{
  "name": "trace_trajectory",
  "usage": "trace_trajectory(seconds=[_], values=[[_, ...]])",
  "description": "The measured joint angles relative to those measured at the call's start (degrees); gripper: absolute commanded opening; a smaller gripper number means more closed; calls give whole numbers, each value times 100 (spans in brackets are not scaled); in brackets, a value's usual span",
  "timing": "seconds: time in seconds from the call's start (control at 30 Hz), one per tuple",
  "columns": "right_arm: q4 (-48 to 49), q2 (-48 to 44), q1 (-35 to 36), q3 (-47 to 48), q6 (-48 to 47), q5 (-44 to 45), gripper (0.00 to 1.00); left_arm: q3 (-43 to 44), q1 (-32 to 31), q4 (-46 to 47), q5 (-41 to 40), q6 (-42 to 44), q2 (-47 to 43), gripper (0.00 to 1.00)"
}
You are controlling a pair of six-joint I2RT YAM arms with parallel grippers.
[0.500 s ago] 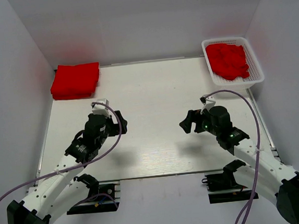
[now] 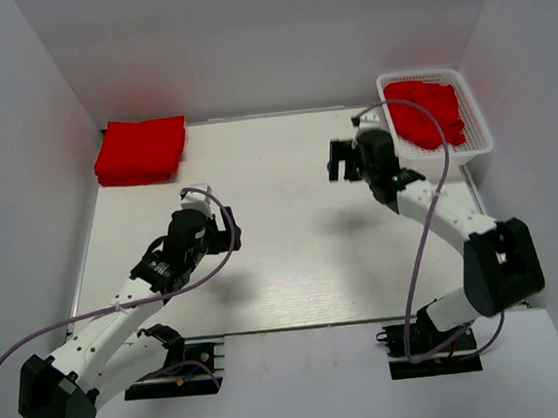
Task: Fold and stack the t-shirts
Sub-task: Move the tshirt to the center of the board
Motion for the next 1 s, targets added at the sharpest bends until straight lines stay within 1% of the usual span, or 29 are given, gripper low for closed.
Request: trace_trajectory(seconds=[0.07, 0.17, 0.3, 0.4, 0.5, 0.67, 0.73, 0.83, 0.93, 1.0], values=[[-74, 577, -195, 938, -208, 260, 90, 26, 0, 35, 28, 57, 83, 100], [-302, 1270, -662, 2061, -402, 376, 90, 107, 4, 68, 39, 116, 142, 100], [-756, 2120, -1432, 3268, -549, 286, 90, 214, 7, 245, 7, 192, 175, 100], [-1178, 3025, -1956, 4393, -581, 212, 90, 254, 7, 435, -4, 262, 223, 100], [-1491, 4015, -2334, 5639, -562, 114, 90, 278, 44, 660, -4, 334, 367, 100], [-1753, 5396, -2767, 7152, -466, -33, 90, 393, 55, 1075, -13, 479, 953, 100], [-1576, 5733, -2865, 7335, -302, -50, 90, 549, 59, 1204, 4, 564, 1349, 100], [-1187, 5991, -2983, 7285, 109, -59, 90, 699, 83, 1388, 42, 691, 1794, 100], [-625, 6168, -3077, 7211, 511, -136, 90, 732, 92, 1543, 90, 761, 2026, 100], [-238, 6378, -3126, 7348, 726, -282, 90, 732, 101, 1648, 114, 807, 2098, 100]])
